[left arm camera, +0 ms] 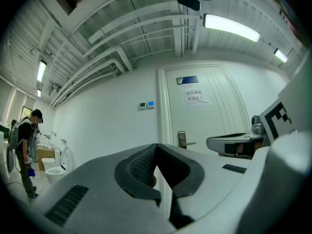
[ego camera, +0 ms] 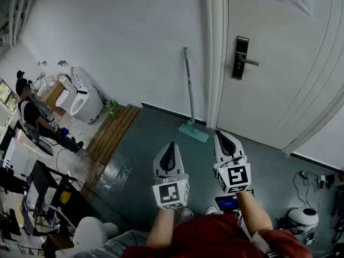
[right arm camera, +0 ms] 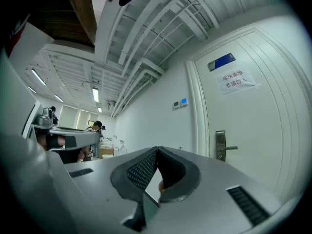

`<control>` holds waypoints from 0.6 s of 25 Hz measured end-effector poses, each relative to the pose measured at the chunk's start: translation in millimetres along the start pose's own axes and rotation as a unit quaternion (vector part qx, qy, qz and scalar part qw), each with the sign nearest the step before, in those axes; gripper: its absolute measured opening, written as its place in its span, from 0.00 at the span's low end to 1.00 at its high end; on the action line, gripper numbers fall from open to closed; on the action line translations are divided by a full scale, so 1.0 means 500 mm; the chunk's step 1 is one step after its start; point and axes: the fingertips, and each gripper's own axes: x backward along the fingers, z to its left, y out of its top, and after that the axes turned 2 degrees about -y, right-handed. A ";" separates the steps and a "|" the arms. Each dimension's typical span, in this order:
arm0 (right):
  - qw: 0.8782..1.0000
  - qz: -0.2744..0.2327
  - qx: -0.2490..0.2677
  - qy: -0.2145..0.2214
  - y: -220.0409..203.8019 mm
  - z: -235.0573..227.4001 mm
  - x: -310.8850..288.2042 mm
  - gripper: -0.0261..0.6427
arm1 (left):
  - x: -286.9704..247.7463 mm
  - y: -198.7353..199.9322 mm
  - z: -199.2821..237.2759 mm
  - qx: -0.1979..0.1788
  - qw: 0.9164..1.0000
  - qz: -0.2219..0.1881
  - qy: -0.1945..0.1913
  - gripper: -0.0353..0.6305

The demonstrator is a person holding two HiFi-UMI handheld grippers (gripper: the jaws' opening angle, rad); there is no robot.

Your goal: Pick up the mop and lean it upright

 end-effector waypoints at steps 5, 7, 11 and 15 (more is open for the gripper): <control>1.000 0.000 0.002 -0.001 -0.002 0.012 -0.015 0.07 | -0.006 -0.001 0.018 0.008 1.000 0.001 -0.003 0.07; 1.000 0.000 0.002 -0.006 -0.003 0.019 -0.018 0.07 | -0.004 -0.003 0.029 0.010 1.000 0.002 -0.003 0.07; 1.000 0.002 0.002 -0.021 -0.010 0.029 -0.030 0.07 | -0.006 -0.009 0.052 0.012 1.000 0.003 -0.009 0.07; 1.000 0.004 0.007 -0.028 -0.013 0.056 -0.057 0.07 | -0.008 -0.013 0.092 0.018 1.000 0.001 -0.014 0.07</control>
